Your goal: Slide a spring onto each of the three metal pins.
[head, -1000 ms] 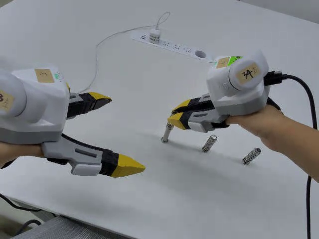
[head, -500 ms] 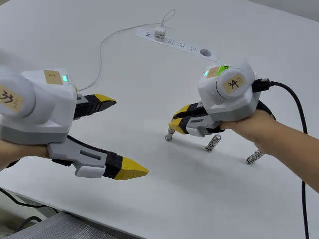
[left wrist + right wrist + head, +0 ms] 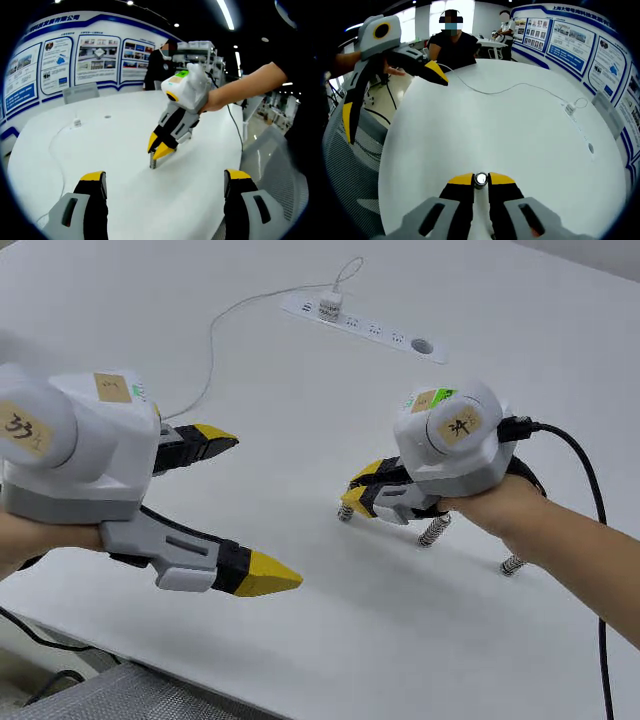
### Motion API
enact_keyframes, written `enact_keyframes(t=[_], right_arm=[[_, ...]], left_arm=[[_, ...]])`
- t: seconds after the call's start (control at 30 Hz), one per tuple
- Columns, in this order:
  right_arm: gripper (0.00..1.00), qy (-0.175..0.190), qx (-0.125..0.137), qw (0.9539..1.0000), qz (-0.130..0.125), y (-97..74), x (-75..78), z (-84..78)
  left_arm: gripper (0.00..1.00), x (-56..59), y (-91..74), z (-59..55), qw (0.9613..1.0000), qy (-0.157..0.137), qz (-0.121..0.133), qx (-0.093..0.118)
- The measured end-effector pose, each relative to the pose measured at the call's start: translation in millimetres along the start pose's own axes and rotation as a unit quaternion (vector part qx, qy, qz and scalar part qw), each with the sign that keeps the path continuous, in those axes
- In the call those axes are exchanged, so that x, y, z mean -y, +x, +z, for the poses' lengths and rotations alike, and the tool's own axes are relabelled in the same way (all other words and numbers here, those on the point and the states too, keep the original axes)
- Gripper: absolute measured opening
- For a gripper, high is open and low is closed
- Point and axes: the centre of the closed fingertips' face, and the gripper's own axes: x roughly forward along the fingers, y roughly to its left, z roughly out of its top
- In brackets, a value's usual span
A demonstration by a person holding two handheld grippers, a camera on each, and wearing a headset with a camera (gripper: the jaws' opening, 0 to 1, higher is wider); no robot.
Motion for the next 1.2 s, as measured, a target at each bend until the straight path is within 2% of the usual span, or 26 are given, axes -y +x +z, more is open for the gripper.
enact_keyframes(t=[0.57, 0.97, 1.2], right_arm=[[0.12, 0.007, -0.01, 0.9999, -0.003, 4.3, -0.3, -5.1], [0.15, 0.015, -0.005, 0.9998, -0.009, 3.4, 0.3, -5.2], [0.17, 0.019, 0.002, 0.9997, -0.014, -3.9, 1.3, -3.8]], left_arm=[[0.99, 2.6, -0.3, -2.7, 1.0, 0.001, -0.006, -0.006], [0.99, 2.6, -1.2, -1.0, 1.0, 0.003, -0.007, -0.006], [0.99, 3.5, -1.4, 1.3, 0.9999, 0.003, -0.009, -0.004]])
